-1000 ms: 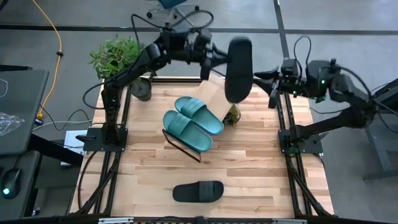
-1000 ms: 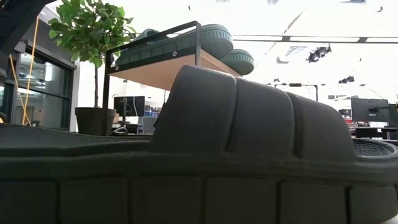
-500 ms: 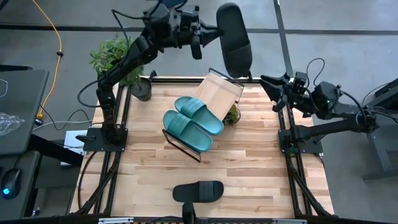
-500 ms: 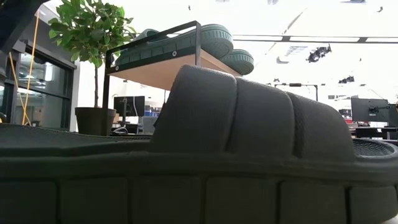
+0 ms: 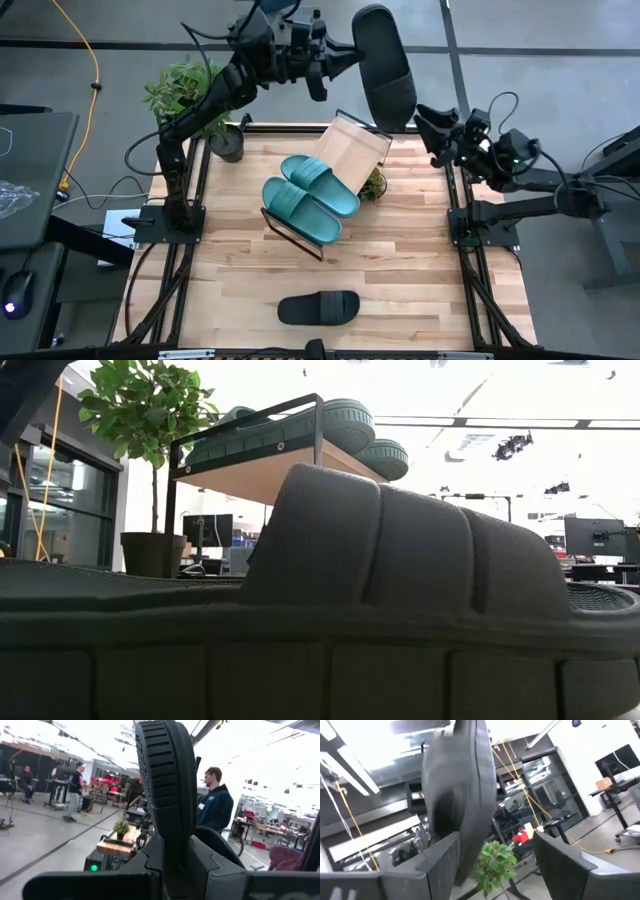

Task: Pick and place slides into the shelf
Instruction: Put the right black slide on the shelf

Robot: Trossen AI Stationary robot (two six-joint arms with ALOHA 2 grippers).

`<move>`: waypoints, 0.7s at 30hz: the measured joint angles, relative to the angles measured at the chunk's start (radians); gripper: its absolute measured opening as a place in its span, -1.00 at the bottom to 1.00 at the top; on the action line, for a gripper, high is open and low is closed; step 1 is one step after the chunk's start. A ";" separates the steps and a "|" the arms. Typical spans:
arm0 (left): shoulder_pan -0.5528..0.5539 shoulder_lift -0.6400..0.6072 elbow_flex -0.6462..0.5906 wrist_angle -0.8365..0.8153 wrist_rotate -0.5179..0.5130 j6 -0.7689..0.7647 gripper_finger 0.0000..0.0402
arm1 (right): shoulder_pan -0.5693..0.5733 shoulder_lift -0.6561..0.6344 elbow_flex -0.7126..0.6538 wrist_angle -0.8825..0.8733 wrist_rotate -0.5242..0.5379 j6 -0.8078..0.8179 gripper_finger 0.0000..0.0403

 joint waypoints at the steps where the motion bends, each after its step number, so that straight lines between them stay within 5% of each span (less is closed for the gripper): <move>1: -0.003 0.000 0.000 0.004 -0.007 0.001 -0.85 | -0.004 0.009 0.000 0.002 -0.014 0.007 0.19; 21: -0.039 0.000 0.000 0.049 -0.023 -0.019 -0.85 | -0.044 0.114 0.000 0.212 -0.157 0.021 0.06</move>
